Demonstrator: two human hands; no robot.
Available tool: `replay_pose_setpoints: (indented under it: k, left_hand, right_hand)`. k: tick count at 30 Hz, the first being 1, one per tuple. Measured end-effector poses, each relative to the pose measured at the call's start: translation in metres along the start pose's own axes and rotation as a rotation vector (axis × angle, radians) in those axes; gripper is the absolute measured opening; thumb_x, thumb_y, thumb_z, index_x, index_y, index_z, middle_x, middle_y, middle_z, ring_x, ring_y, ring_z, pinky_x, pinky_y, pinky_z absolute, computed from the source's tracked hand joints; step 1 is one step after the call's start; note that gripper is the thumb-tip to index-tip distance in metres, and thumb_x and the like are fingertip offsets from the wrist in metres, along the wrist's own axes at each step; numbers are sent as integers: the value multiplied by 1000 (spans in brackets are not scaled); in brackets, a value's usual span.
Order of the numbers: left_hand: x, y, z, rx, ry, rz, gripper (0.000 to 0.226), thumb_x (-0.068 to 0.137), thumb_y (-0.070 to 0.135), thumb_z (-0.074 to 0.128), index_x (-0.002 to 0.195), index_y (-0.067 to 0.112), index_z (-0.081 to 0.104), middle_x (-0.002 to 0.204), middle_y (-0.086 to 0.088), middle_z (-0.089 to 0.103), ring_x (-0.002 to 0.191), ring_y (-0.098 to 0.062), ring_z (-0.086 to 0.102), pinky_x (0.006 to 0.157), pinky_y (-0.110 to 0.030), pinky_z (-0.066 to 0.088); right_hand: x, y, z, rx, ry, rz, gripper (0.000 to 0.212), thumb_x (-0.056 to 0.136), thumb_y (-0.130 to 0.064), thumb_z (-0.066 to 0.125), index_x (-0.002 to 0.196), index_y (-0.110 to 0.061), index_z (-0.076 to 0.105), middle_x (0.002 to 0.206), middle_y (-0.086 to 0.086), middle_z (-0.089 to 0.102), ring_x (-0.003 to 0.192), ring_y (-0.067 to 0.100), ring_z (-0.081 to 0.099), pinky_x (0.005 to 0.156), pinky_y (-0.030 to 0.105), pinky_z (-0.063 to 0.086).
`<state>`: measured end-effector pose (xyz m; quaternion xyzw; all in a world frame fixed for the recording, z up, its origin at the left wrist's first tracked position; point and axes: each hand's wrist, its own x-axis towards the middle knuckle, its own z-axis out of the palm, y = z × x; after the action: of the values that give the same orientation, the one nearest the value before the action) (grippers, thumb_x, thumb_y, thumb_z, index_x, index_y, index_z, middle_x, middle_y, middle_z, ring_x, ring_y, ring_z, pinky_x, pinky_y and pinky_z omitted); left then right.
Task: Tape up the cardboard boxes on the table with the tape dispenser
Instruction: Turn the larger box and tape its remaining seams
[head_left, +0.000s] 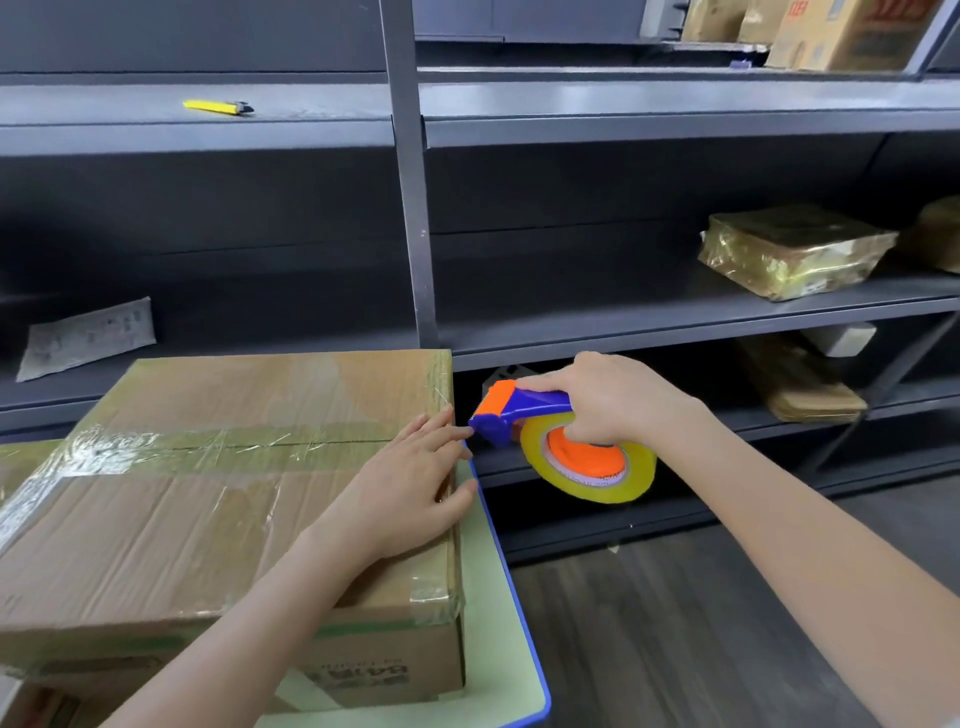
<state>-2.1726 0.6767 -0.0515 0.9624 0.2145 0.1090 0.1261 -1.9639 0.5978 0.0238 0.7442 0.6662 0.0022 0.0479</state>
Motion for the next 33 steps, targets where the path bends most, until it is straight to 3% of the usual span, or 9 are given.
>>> replay_pose_setpoints:
  k: [3, 6, 10, 13, 15, 20, 25, 30, 33]
  left_hand:
    - [-9, -1, -16, -306, 40, -117, 61, 84, 59, 33, 131, 24, 51, 150, 18, 27, 135, 0, 31, 109, -20, 25]
    - [-26, -14, -29, -297, 104, -226, 36, 96, 36, 46, 128, 23, 56, 145, 17, 37, 122, -8, 51, 99, -20, 36]
    - [-58, -47, -45, -181, 137, -358, 39, 97, 28, 45, 135, 19, 50, 147, 12, 37, 134, -7, 37, 101, -15, 26]
    - [-84, -72, -58, -119, 147, -448, 42, 98, 27, 42, 139, 17, 45, 150, 5, 34, 140, -6, 24, 111, -22, 20]
    - [-99, -87, -66, -111, 153, -514, 43, 99, 27, 41, 141, 15, 43, 151, 3, 32, 142, -7, 20, 113, -23, 17]
    - [-133, -125, -80, -35, 146, -637, 48, 100, 26, 36, 146, 13, 33, 155, 2, 24, 144, -11, 15, 114, -26, 17]
    - [-155, -147, -83, 81, 107, -699, 57, 100, 31, 33, 151, 13, 15, 158, 0, 8, 146, -15, 2, 118, -29, 6]
    - [-166, -158, -82, 172, 20, -669, 63, 98, 50, 26, 151, 19, 14, 158, 4, 7, 146, -12, -1, 119, -33, -2]
    - [-174, -164, -88, 141, 5, -647, 85, 78, 74, 13, 150, 29, 17, 157, 11, 10, 145, -7, 2, 119, -37, -2]
  right_hand:
    - [-1, -3, -7, -37, 99, 47, 64, 90, -28, 50, 143, -51, 22, 90, 2, 38, 84, 24, 48, 72, 30, 38]
    - [3, -17, -17, -84, 229, 65, 64, 90, -47, 52, 146, -45, 20, 99, 8, 44, 90, 24, 47, 82, 33, 36]
    - [21, -53, -23, -183, 451, 36, 71, 83, -68, 47, 145, -36, 33, 85, 8, 38, 78, 21, 38, 75, 36, 34]
    - [43, -86, -20, -164, 737, -94, 57, 86, -61, 38, 125, -27, 62, 66, 6, 30, 60, 22, 30, 59, 32, 26]
    - [59, -110, -17, -171, 816, -166, 54, 87, -52, 33, 121, -26, 65, 64, 7, 32, 60, 21, 27, 59, 31, 25]
    - [82, -166, -6, -184, 797, -259, 51, 91, -48, 36, 132, -25, 55, 73, 12, 47, 64, 25, 41, 60, 33, 35]
    - [95, -210, 17, -100, 750, -291, 65, 74, -40, 76, 133, -23, 54, 82, 16, 52, 72, 31, 51, 64, 38, 43]
    - [100, -226, 33, -36, 696, -277, 71, 67, -34, 83, 131, -27, 56, 85, 16, 54, 74, 33, 54, 65, 40, 46]
    - [95, -226, 36, -10, 685, -265, 69, 68, -32, 83, 131, -28, 56, 87, 17, 55, 78, 34, 55, 68, 41, 46]
